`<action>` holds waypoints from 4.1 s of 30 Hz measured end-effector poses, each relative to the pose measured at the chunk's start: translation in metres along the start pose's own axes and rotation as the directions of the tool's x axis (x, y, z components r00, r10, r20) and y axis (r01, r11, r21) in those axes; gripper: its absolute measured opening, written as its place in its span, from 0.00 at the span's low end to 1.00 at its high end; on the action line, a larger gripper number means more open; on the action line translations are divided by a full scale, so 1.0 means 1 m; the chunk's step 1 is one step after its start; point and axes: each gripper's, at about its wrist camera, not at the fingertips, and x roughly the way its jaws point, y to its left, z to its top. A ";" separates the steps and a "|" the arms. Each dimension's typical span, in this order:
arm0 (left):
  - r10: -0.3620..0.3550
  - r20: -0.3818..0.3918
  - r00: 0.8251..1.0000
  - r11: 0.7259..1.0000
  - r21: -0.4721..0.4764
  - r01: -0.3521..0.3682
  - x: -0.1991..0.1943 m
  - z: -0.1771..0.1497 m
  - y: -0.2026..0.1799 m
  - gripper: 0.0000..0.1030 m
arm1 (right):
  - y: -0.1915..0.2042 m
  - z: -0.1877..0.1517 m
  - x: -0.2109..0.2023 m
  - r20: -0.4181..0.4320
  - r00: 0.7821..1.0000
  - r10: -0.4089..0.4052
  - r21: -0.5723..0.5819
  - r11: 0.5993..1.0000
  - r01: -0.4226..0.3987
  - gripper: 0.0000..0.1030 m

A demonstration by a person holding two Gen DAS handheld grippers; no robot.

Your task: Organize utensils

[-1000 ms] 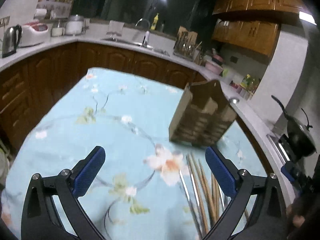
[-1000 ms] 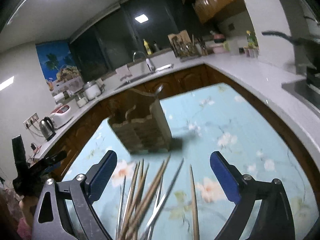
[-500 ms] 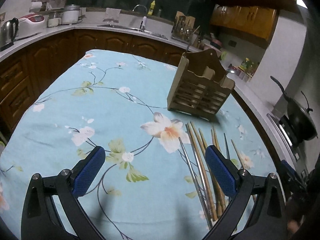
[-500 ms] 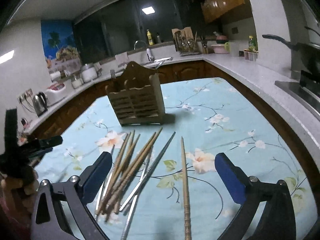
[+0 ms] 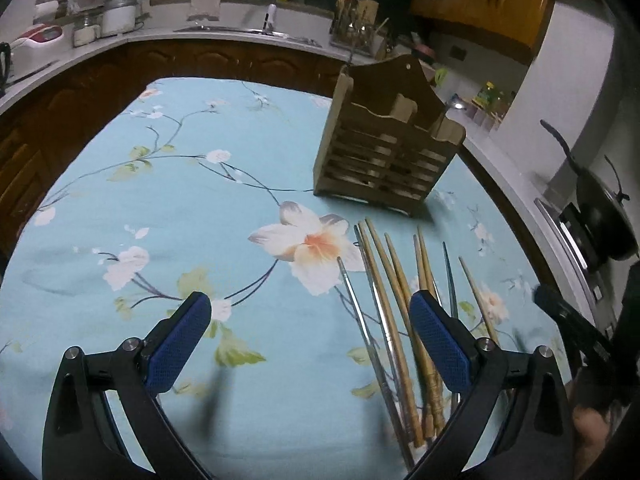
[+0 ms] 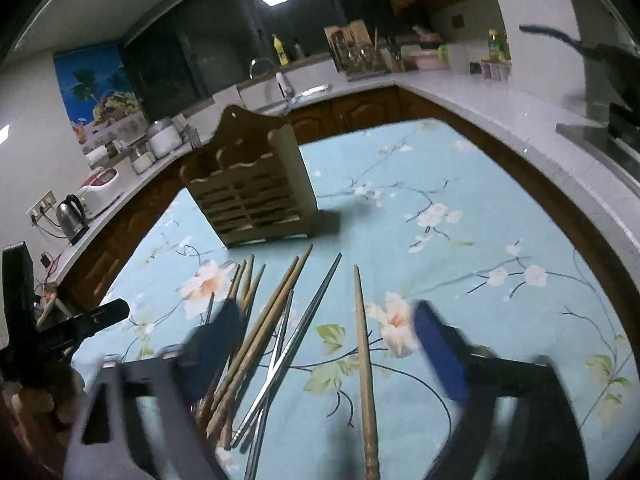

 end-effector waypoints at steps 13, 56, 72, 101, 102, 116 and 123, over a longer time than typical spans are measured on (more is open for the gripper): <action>-0.045 -0.204 0.978 0.997 0.053 0.057 0.069 0.013 -0.030 0.44 | 0.008 0.026 0.081 -0.193 0.980 0.054 0.039 0.998 -0.047 0.23; -0.192 -0.005 0.981 0.976 0.103 0.192 -0.047 0.043 -0.027 0.03 | 0.044 0.056 -0.015 -0.017 0.993 0.119 -0.054 0.991 -0.120 0.04; -0.231 0.094 0.968 0.969 0.106 0.221 -0.095 0.055 -0.023 0.03 | 0.054 0.074 -0.064 0.097 0.984 0.148 -0.105 0.985 -0.138 0.03; -0.229 0.367 0.901 0.972 0.134 0.193 -0.116 0.188 -0.031 0.03 | 0.075 0.193 -0.061 0.261 0.949 0.177 -0.175 0.975 -0.134 0.03; -0.225 0.378 0.898 0.973 0.131 0.189 -0.114 0.197 -0.031 0.03 | 0.077 0.200 -0.059 0.271 0.946 0.175 -0.179 0.975 -0.129 0.03; -0.135 0.386 0.912 0.990 0.021 0.138 -0.009 0.239 -0.022 0.03 | 0.061 0.227 0.028 0.231 0.962 0.148 -0.109 0.986 -0.126 0.03; -0.120 0.335 0.934 0.991 -0.014 0.133 0.034 0.212 -0.015 0.03 | 0.042 0.199 0.068 0.178 0.974 0.141 -0.040 0.990 -0.136 0.03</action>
